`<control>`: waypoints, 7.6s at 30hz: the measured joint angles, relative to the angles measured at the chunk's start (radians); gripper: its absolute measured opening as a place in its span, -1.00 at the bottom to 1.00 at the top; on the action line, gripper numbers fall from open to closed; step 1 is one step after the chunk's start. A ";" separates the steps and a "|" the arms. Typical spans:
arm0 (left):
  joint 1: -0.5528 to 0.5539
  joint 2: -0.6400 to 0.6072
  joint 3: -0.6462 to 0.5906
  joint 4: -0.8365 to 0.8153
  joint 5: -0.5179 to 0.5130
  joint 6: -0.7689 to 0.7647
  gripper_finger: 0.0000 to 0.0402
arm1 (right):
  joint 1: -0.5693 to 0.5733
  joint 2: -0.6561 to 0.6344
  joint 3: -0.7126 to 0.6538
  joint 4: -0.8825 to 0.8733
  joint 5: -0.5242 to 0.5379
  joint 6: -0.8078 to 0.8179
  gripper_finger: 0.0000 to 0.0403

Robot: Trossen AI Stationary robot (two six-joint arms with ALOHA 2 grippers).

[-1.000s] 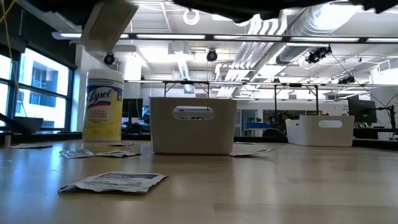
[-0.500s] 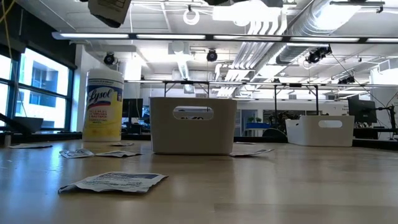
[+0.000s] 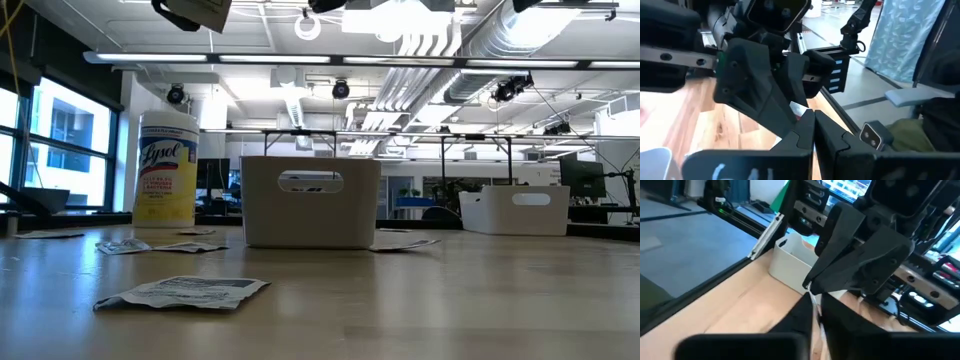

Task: Pick & Place First Aid Supplies
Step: Put the orange pad into the white bin

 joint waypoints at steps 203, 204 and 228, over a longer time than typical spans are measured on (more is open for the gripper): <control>0.214 -0.305 0.000 -0.703 -0.169 -0.243 -0.99 | -0.123 -0.131 -0.150 -1.030 0.132 1.815 -0.56; 0.214 -0.304 0.000 -0.703 -0.169 -0.243 -0.99 | -0.122 -0.125 -0.150 -1.032 0.131 1.819 -0.55; 0.214 -0.304 0.000 -0.710 -0.170 -0.247 -0.99 | -0.124 -0.085 -0.150 -0.928 0.160 1.792 -0.78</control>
